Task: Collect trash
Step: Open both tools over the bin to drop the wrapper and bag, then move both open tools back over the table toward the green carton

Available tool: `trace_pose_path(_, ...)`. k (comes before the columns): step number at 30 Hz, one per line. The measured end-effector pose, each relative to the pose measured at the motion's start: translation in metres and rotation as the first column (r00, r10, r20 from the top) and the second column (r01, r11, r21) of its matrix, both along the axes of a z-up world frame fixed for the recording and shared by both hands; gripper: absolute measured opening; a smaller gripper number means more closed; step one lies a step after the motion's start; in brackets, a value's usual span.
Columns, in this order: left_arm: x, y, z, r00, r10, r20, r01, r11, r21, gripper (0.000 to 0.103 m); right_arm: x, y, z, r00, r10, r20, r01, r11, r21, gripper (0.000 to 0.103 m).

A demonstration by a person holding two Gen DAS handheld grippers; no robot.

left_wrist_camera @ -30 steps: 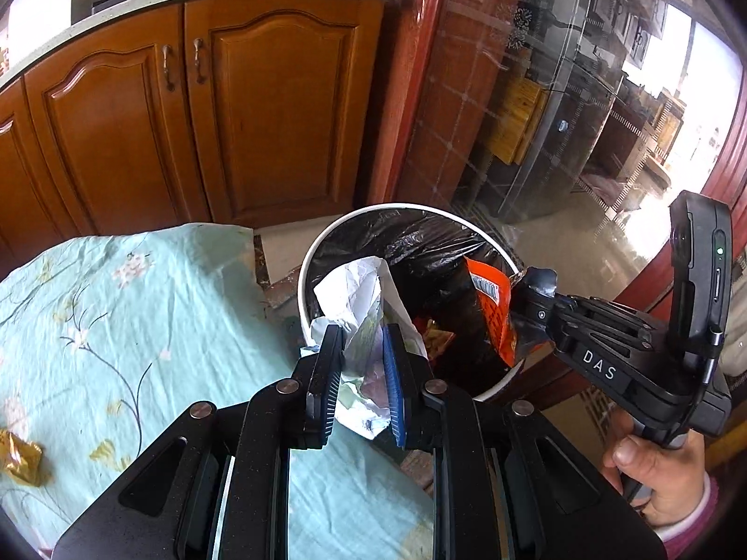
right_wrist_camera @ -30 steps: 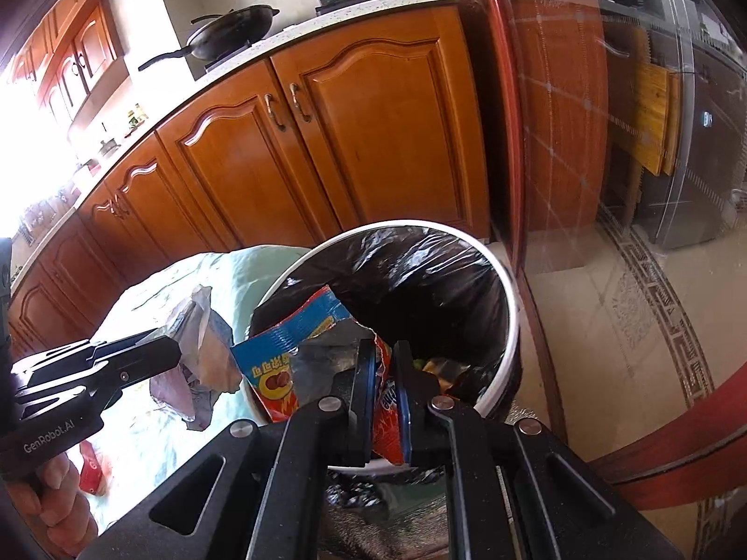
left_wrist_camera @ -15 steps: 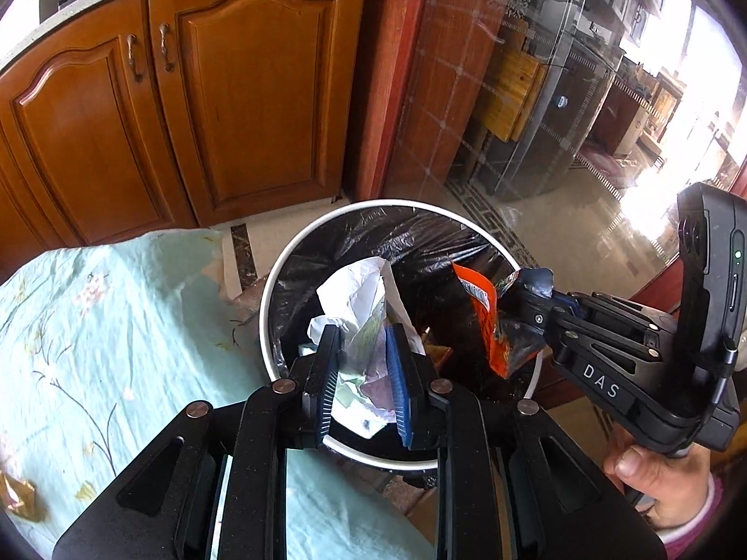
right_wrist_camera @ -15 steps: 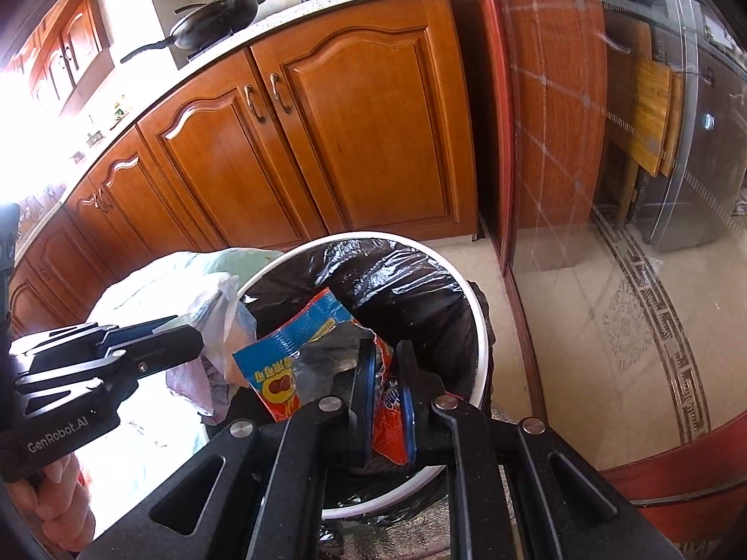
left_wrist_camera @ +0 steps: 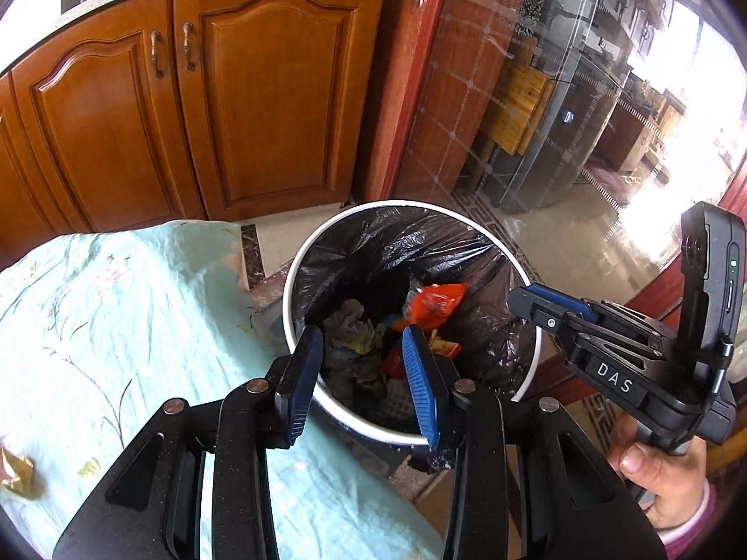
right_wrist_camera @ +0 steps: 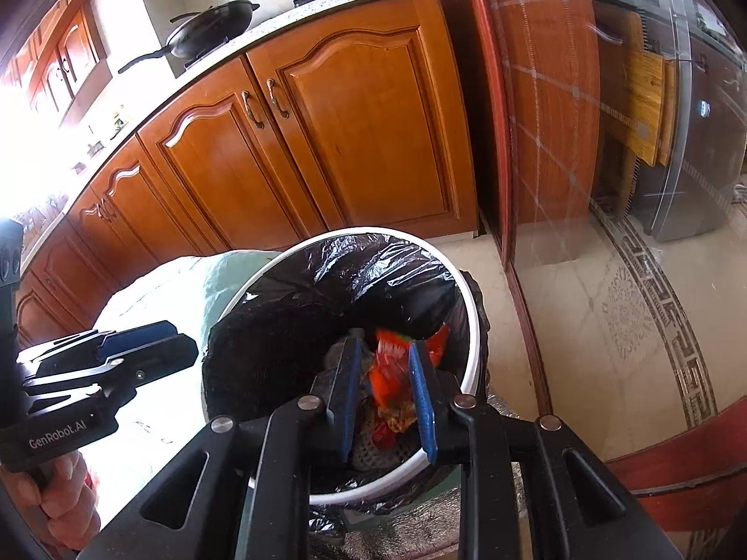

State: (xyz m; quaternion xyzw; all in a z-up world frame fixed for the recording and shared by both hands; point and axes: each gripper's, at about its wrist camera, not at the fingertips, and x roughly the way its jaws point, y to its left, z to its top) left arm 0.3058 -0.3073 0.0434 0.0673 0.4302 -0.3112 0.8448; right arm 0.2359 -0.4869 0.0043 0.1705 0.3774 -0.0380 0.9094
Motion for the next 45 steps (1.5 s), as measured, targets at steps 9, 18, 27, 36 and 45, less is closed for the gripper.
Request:
trace_pose_path(9, -0.026, 0.067, -0.012, 0.995, 0.097, -0.020, -0.098, 0.994, -0.053, 0.035, -0.029, 0.029, 0.002, 0.997, 0.033, 0.070, -0.037, 0.998, 0.058, 0.052)
trace_pose_path(18, -0.052, 0.144, -0.026, 0.977, 0.210, -0.043, -0.212, 0.975, -0.064, 0.035, -0.052, 0.074, -0.003, 0.992, 0.078, 0.100, -0.090, 0.989, 0.121, 0.059)
trace_pose_path(27, -0.075, 0.209, -0.024, 0.956, 0.292, -0.036, -0.294, 0.954, -0.067, 0.035, -0.059, 0.127, -0.005, 0.982, 0.158, 0.108, -0.172, 0.975, 0.141, 0.061)
trace_pose_path(36, -0.088, 0.262, -0.019, 0.928, 0.372, -0.009, -0.371, 0.925, -0.075, 0.035, -0.059, 0.181, -0.002, 0.962, 0.252, 0.109, -0.266, 0.954, 0.142, 0.062)
trace_pose_path(45, -0.093, 0.309, -0.012, 0.898, 0.440, 0.021, -0.437, 0.896, -0.074, 0.035, -0.049, 0.229, 0.000, 0.933, 0.346, 0.102, -0.357, 0.925, 0.128, 0.062)
